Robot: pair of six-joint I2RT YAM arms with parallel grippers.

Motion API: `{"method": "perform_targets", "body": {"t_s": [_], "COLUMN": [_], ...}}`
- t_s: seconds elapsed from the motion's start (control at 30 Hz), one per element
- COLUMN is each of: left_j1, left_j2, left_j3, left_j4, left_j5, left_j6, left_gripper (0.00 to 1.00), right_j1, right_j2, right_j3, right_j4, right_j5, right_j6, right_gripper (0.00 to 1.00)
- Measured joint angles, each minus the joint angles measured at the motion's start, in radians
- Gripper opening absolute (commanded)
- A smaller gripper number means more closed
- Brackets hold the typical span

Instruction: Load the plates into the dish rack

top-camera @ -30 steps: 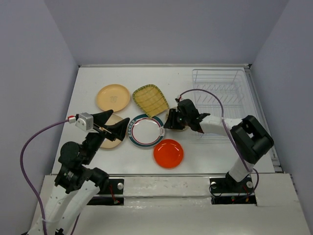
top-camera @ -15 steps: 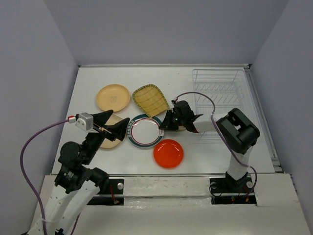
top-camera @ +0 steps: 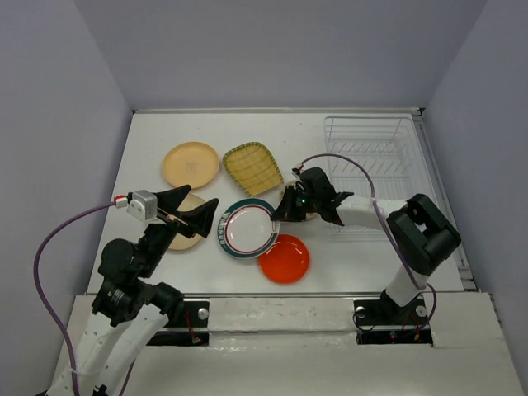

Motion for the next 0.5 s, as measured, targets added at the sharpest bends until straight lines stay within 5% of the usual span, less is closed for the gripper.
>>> {"method": "perform_targets", "body": {"t_s": [0.33, 0.5], "left_j1": [0.000, 0.000], "left_j2": [-0.020, -0.034], "left_j3": [0.000, 0.000], "left_j4": [0.001, 0.000], "left_j5": [-0.001, 0.001], "left_j6": [-0.001, -0.001], "left_gripper": [0.99, 0.99], "right_j1": [0.006, -0.029], "right_j2": [-0.285, -0.409], "right_j3": [0.012, 0.206], "right_j4": [-0.194, -0.362], "right_j5": [-0.020, 0.222], "right_j6": [-0.050, -0.188], "right_gripper": [0.07, 0.07]}}
